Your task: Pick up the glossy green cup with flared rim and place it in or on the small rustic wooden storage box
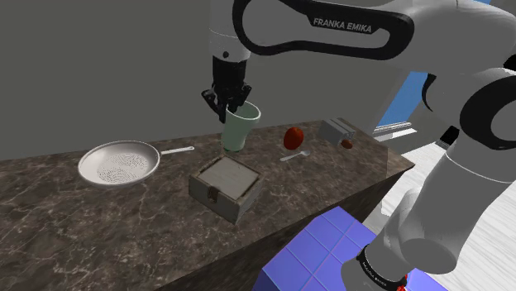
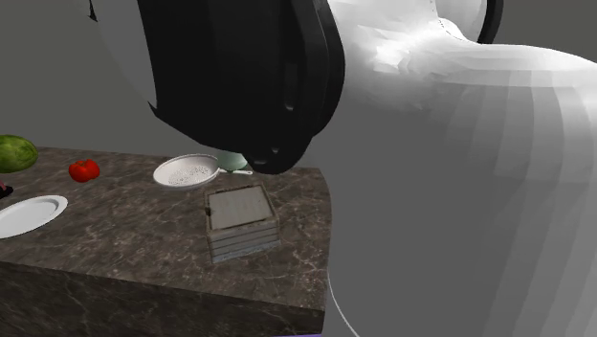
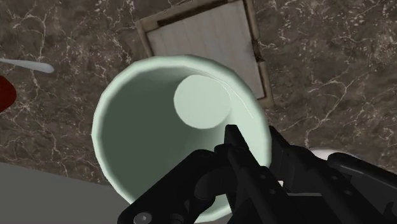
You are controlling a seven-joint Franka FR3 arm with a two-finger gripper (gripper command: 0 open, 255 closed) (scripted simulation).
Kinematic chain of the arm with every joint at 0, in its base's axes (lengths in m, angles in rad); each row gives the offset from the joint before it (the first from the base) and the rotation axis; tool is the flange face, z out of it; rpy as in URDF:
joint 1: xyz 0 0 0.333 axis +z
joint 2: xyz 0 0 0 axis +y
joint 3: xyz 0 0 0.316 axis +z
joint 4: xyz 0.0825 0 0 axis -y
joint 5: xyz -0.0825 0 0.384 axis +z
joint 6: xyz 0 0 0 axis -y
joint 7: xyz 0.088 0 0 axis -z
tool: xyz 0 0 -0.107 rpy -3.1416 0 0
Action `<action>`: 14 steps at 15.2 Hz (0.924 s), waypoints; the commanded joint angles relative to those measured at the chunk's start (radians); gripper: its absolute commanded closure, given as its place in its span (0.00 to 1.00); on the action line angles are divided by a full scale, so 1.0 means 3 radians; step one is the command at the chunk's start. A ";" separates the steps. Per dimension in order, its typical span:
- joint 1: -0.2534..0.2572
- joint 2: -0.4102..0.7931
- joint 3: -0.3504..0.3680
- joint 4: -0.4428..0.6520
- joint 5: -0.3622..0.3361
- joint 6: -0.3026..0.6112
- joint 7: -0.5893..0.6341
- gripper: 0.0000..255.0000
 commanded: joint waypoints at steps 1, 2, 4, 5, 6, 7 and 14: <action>0.0001 -0.0034 0.0003 -0.0115 0.0011 0.0080 0.0023 1.00; -0.0001 -0.0041 0.0002 -0.0168 0.0013 0.0127 0.0028 1.00; -0.0005 -0.0052 0.0000 -0.0271 0.0015 0.0219 0.0037 1.00; -0.0007 -0.0056 -0.0002 -0.0320 0.0015 0.0265 0.0042 1.00; -0.0008 -0.0059 -0.0003 -0.0369 0.0015 0.0310 0.0048 1.00; -0.0010 -0.0062 -0.0004 -0.0416 0.0015 0.0355 0.0053 1.00; -0.0016 -0.0055 -0.0009 -0.0721 0.0002 0.0662 0.0097 1.00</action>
